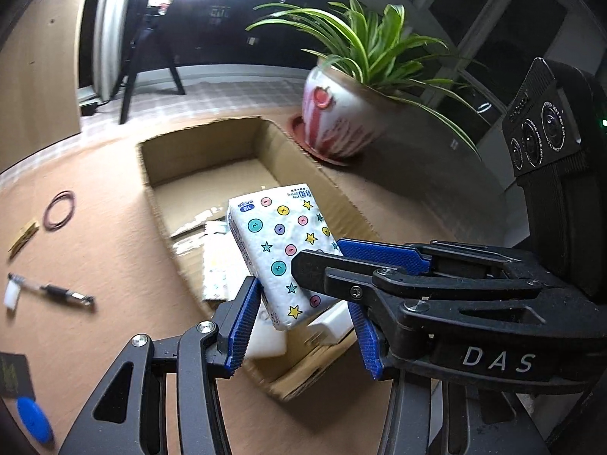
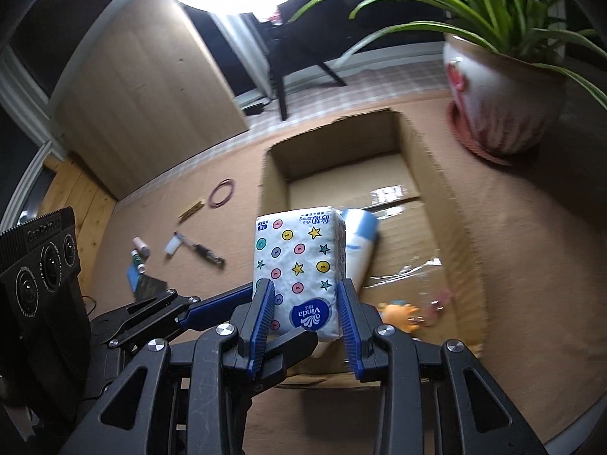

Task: Organize objects
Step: 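Carry the tissue pack over the box and open the right tool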

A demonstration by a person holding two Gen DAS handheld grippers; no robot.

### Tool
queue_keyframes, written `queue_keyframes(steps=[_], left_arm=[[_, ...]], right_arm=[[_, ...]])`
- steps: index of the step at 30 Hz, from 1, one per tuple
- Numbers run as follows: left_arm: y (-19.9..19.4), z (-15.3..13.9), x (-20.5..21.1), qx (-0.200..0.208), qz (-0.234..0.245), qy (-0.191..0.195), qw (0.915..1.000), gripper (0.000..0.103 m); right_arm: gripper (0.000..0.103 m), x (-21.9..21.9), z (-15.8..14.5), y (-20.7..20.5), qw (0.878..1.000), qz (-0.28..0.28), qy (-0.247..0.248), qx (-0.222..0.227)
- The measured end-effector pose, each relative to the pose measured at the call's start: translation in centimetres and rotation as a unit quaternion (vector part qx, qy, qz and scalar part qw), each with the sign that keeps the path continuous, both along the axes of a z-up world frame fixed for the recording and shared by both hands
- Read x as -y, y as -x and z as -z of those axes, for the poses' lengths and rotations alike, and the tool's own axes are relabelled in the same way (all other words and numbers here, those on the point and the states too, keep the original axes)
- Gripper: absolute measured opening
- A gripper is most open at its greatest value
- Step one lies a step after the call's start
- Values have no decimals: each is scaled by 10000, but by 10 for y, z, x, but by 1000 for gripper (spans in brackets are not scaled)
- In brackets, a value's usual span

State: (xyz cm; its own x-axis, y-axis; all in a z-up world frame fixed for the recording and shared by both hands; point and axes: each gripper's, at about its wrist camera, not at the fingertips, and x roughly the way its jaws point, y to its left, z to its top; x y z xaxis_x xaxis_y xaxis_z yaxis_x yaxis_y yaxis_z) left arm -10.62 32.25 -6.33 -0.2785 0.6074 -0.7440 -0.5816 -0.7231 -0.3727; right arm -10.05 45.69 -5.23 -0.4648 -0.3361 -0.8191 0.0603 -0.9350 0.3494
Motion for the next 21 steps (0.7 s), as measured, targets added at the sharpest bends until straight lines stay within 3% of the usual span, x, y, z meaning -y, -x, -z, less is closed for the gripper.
queue_keyframes(steps=[8, 9, 10, 11, 12, 13, 21], left_arm=[[10, 6, -23, 16, 112, 25, 9999, 51], [11, 8, -24, 3, 116, 49, 9999, 54], [12, 9, -25, 10, 129, 119, 9998, 64], [14, 11, -25, 18, 95, 234, 9997, 78], [14, 13, -24, 9, 45, 310, 9995, 81], [14, 13, -22, -15, 19, 311, 9995, 82], [15, 11, 4, -83, -157, 278, 9995, 81]], right_arm=[[32, -14, 1, 2, 9999, 62, -107, -10], [32, -13, 0, 3, 9999, 28, -134, -43], [34, -13, 0, 3, 9998, 28, -170, -116], [47, -13, 0, 4, 9996, 87, -230, -133], [54, -14, 0, 4, 9993, 178, -292, -151], [62, -15, 0, 4, 9989, 288, -321, -197], [62, -9, -4, 5, 9989, 256, -326, -221]])
